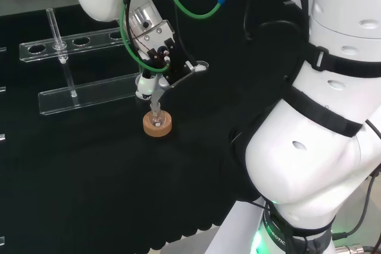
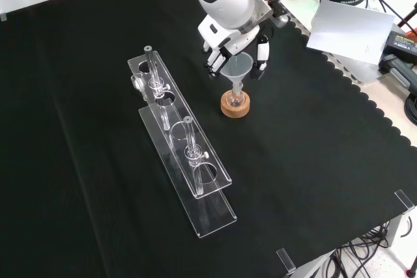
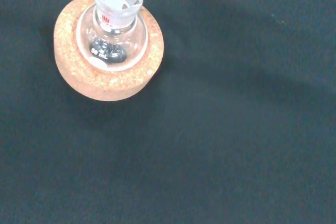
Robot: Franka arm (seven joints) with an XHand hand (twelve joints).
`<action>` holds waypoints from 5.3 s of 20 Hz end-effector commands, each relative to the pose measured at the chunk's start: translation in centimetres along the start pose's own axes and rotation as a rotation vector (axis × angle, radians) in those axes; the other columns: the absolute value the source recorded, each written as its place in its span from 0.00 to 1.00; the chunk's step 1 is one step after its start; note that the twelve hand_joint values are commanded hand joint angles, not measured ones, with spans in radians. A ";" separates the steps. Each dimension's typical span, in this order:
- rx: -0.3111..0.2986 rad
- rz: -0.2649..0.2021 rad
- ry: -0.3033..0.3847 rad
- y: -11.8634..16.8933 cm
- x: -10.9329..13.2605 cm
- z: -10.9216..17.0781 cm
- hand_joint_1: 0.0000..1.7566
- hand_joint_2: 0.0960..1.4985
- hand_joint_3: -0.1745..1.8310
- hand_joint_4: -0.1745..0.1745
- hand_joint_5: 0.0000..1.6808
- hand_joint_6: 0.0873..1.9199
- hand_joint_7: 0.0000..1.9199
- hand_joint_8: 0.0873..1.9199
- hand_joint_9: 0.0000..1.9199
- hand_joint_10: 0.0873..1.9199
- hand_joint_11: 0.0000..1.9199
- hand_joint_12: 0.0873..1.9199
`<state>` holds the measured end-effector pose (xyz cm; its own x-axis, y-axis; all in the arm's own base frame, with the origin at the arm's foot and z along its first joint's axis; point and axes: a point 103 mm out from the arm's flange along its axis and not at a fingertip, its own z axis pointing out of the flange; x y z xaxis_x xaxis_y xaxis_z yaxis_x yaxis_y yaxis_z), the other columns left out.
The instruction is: Place the funnel on the round-bottom flask.
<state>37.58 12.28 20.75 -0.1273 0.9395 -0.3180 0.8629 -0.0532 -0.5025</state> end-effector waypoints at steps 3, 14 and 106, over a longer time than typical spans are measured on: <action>0.004 -0.001 0.000 0.0 0.1 0.0 0.44 0.52 0.35 0.37 0.38 0.34 0.35 0.36 0.55 0.18 0.37 0.59; -0.026 0.018 -0.027 0.1 -0.1 -0.4 0.43 0.51 0.36 0.36 0.34 0.33 0.31 0.37 0.51 0.20 0.34 0.60; -0.126 -0.129 0.072 -1.5 -1.9 0.4 0.25 0.41 0.19 0.38 0.11 0.00 0.00 0.21 0.09 0.35 0.06 0.73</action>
<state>36.48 10.84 21.28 -0.2137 0.9542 -0.2094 0.8726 0.0901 -0.4801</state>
